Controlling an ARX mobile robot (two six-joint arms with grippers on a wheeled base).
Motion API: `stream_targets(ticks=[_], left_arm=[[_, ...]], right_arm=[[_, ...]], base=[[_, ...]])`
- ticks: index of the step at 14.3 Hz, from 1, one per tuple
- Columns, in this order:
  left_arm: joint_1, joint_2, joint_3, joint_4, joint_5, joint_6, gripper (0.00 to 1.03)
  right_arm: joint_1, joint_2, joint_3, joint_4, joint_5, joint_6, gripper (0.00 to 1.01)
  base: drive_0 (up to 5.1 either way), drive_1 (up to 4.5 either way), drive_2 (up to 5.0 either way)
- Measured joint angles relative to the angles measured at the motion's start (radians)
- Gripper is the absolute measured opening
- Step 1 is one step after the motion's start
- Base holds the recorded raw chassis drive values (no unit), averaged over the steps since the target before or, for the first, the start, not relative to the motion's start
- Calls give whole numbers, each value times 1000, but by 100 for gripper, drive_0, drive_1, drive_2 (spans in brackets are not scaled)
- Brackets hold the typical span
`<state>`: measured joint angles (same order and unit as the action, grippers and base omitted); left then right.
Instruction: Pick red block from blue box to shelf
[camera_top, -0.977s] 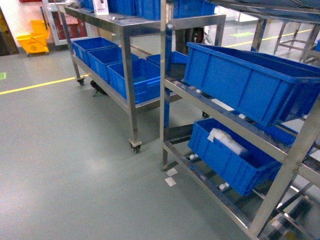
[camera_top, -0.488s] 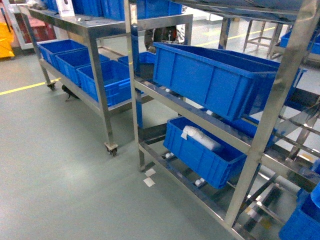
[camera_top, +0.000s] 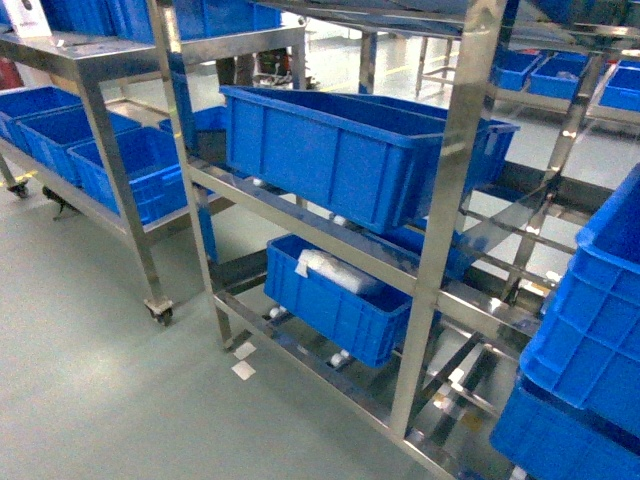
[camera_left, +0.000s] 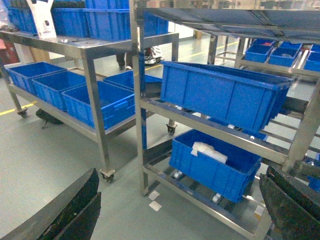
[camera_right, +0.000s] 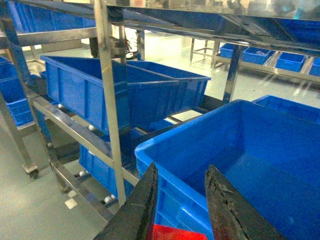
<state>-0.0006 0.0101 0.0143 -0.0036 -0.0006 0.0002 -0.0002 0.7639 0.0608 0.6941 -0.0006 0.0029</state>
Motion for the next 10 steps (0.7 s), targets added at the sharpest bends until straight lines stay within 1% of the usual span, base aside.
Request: stream_targets(ticks=[1,4,6,10], left_arm=[[0,0,0,-1,2,0,98],[0,0,0,-2,0,0,98],[0,0,0,0,-2,0,98],[0,0,0,-1,-2,0,98]], right_arm=[[0,0,0,0,1,0,25],[0,0,0,0,0,0,25],[0,0,0,-2,0,0,25],[0,0,0,0,-2,0,25]], base=[[-155,-155,-155],[-658,190,-93],[-459,85,-148],[-173,-173,-173]])
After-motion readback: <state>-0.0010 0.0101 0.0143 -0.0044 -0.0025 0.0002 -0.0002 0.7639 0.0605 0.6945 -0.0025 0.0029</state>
